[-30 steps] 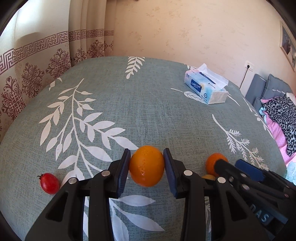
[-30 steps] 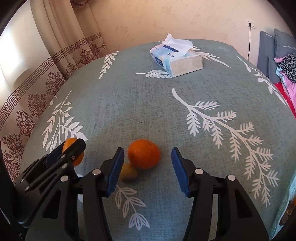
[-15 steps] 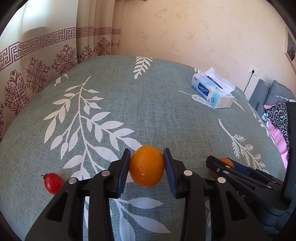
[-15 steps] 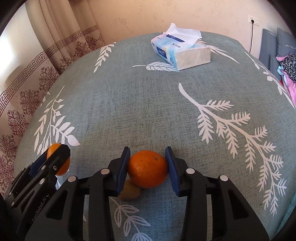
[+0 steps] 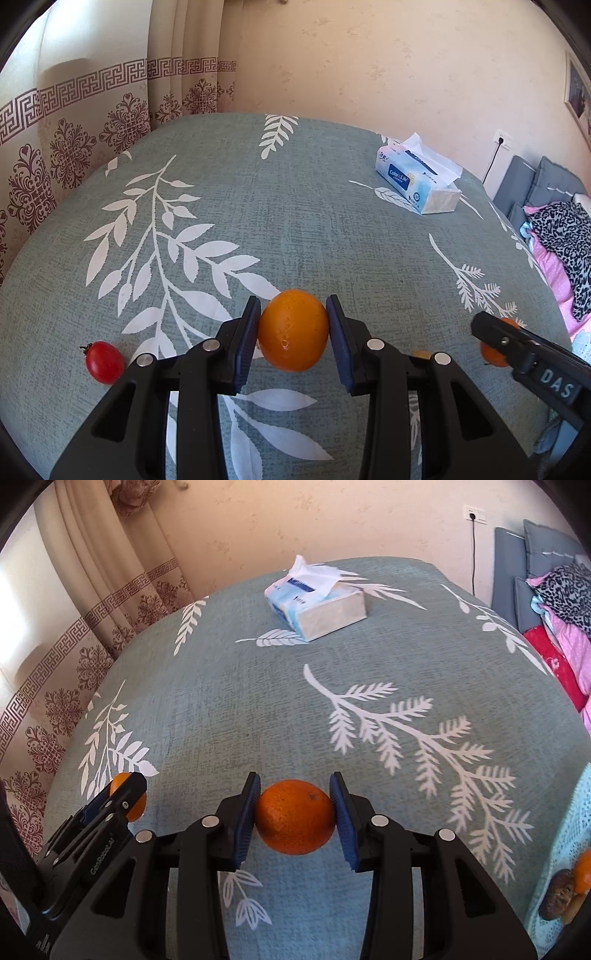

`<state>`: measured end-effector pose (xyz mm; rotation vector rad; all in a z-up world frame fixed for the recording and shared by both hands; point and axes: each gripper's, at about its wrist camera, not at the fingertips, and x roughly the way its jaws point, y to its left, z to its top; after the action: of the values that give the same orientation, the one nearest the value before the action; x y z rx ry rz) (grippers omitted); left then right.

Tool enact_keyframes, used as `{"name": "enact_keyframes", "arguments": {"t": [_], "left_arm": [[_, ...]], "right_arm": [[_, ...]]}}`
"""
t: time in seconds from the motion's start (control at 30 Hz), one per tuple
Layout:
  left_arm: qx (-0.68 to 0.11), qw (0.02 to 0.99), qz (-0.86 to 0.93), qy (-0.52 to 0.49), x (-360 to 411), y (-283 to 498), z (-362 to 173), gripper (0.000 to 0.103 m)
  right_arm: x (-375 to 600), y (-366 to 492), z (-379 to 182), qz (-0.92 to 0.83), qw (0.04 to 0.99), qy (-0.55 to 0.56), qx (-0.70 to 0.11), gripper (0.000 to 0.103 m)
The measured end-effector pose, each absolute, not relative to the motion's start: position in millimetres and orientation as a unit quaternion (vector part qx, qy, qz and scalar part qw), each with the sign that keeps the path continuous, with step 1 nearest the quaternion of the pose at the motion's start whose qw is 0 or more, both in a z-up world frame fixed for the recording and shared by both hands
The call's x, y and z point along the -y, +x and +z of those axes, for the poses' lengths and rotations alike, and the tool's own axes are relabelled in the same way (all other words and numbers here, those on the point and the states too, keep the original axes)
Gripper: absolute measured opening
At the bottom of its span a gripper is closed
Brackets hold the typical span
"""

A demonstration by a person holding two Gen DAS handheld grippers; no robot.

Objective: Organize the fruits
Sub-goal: 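Carry the orange to the basket and release it with the right tool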

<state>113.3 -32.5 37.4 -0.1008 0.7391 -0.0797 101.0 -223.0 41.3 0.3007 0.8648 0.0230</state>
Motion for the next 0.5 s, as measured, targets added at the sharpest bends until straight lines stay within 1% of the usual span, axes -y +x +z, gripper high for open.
{"name": "enact_keyframes", "arguments": {"t": [0.5], "left_arm": [[-0.352, 0.934, -0.055, -0.036, 46, 103, 41, 0.037]], "right_arm": [[289, 31, 62, -0.049, 0.903, 0.172, -0.39, 0.04]]}}
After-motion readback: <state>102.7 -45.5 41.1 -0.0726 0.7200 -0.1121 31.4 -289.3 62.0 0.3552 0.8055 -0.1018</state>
